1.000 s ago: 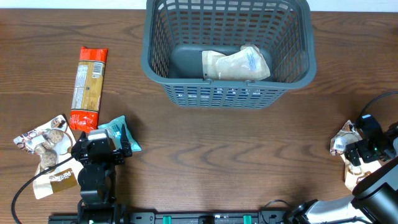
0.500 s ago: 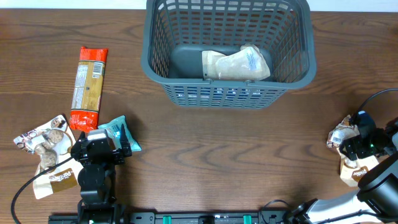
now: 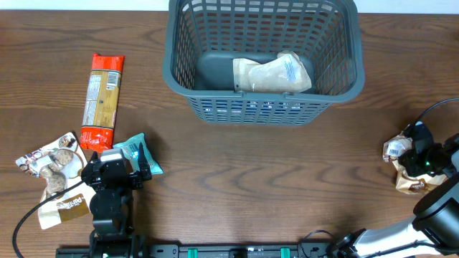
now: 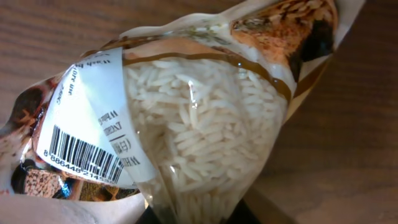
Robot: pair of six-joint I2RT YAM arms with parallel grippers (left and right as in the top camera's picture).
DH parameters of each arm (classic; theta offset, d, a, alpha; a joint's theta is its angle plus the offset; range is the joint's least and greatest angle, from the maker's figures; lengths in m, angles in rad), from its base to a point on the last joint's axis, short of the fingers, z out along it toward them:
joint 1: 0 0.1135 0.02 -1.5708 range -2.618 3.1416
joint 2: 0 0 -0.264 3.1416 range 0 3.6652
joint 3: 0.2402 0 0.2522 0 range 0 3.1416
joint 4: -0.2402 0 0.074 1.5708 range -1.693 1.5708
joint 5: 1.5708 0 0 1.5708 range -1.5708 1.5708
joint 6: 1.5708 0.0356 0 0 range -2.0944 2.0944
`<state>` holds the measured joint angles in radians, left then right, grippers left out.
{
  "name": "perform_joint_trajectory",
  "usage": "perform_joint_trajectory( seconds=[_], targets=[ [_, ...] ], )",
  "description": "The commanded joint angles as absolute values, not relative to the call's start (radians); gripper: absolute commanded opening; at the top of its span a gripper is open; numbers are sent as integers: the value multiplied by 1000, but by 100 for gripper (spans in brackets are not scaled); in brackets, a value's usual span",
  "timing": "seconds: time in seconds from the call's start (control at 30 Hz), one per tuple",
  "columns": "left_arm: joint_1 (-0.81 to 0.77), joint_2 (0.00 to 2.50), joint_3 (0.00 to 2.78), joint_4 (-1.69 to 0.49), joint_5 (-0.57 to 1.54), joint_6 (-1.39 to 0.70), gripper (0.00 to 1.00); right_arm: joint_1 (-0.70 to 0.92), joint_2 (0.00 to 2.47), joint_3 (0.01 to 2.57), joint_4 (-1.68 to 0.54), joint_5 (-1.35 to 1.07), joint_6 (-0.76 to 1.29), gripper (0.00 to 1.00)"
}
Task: Pack container
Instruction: 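Lift the rice bag with the right gripper, then carry the rice bag over the basket and release it inside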
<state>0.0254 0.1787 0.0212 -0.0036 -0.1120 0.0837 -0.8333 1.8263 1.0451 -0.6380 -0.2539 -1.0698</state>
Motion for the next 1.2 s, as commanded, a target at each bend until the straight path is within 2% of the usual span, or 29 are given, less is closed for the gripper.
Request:
perform_joint_trajectory(
  seconds=[0.0,0.27,0.7,0.87,1.0,1.17],
  targets=[
    [28,181,4,-7,-125,97,99,-811,1889,1018,-638,-329,-1021,1],
    [28,181,4,-8,-125,97,99,-735,1853,1177,-650,-485,-686,1],
    [28,181,4,-7,-124,96,99,-466,1716,1774,-817,-520,-236,1],
    [28,181,4,-7,-124,96,99,-303,1714,1995,-929,-477,-256,1],
    [28,181,4,-8,-124,96,99,-116,1714,2125,-1053,-417,-445,1],
    [28,181,4,-8,-124,96,99,97,1716,2145,-1161,-368,-725,1]
  ],
)
